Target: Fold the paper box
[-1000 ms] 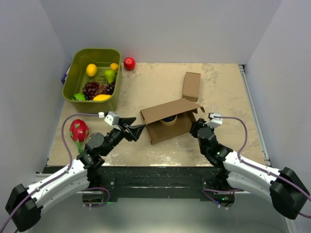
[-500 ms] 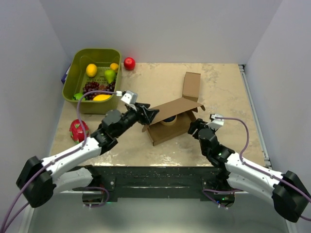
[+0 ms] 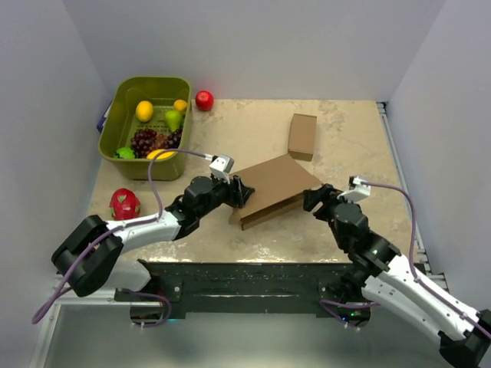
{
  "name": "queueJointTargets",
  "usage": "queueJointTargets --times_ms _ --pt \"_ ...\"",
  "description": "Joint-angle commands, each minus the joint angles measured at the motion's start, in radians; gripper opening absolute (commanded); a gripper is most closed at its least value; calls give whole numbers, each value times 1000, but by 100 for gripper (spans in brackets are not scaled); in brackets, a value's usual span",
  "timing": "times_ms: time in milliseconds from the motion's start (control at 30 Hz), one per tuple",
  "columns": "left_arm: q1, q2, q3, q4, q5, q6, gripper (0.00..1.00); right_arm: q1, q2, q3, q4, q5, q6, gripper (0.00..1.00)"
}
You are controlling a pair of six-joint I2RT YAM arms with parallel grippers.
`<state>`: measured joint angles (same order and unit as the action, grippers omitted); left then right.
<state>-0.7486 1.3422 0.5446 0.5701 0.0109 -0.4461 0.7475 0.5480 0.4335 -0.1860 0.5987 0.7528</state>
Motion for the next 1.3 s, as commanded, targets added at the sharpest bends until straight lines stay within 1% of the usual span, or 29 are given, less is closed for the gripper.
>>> queueJointTargets --times_ms 0,67,167,233,267,300,333,367,400,433,500,533,600,667,733,800,833,967,1067,1133,1267 --pt "0 35 -28 71 -38 1 58 4 -95 89 -148 -8 19 70" --pt "2 55 -40 73 -45 3 58 3 -143 105 -158 7 2 70" --pt "2 84 -38 62 -43 6 58 3 -151 119 -81 -26 -78 71" --pt "0 91 -35 42 -49 6 59 3 -113 152 -23 -62 -128 81" --pt "0 83 -29 31 -51 4 62 3 -88 168 -3 -75 -145 86" --pt "0 74 -25 13 -57 4 65 4 6 188 5 -83 -156 94" --pt "0 61 -20 4 -69 4 67 1 60 248 -9 -95 -174 95" --pt "0 29 -6 -12 -77 4 72 3 132 286 -27 -103 -188 95" --pt "2 14 3 -48 -84 4 74 3 264 325 -49 -109 -196 94" --pt "2 -4 14 -73 -103 4 76 0 338 399 -94 -115 -207 90" --pt "2 -63 47 -152 -121 0 78 -2 439 441 -110 -134 -208 84" --pt "2 -83 57 -183 -155 -8 79 -2 511 451 -92 -146 -213 82" --pt "2 -144 77 -281 -193 -46 80 -10 553 442 -63 -184 -208 82" --pt "3 -190 66 -347 -226 -100 82 -22 584 416 -24 -221 -191 82" --pt "6 -218 31 -363 -218 -150 81 -28 604 387 3 -235 -179 82" --pt "8 -222 3 -360 -204 -177 81 -33 615 370 16 -247 -172 82" --pt "8 -212 -26 -349 -186 -184 77 -33 621 357 22 -250 -168 82" --pt "25 -154 -75 -302 -158 -212 73 -34 656 312 48 -260 -161 84" --pt "52 -89 -106 -208 -100 -227 70 -36 678 278 63 -266 -147 84" --pt "67 -45 -112 -190 -78 -229 67 -34 696 257 72 -266 -135 84" --pt "80 -3 -132 -122 -54 -221 65 -36 722 231 100 -275 -124 85"
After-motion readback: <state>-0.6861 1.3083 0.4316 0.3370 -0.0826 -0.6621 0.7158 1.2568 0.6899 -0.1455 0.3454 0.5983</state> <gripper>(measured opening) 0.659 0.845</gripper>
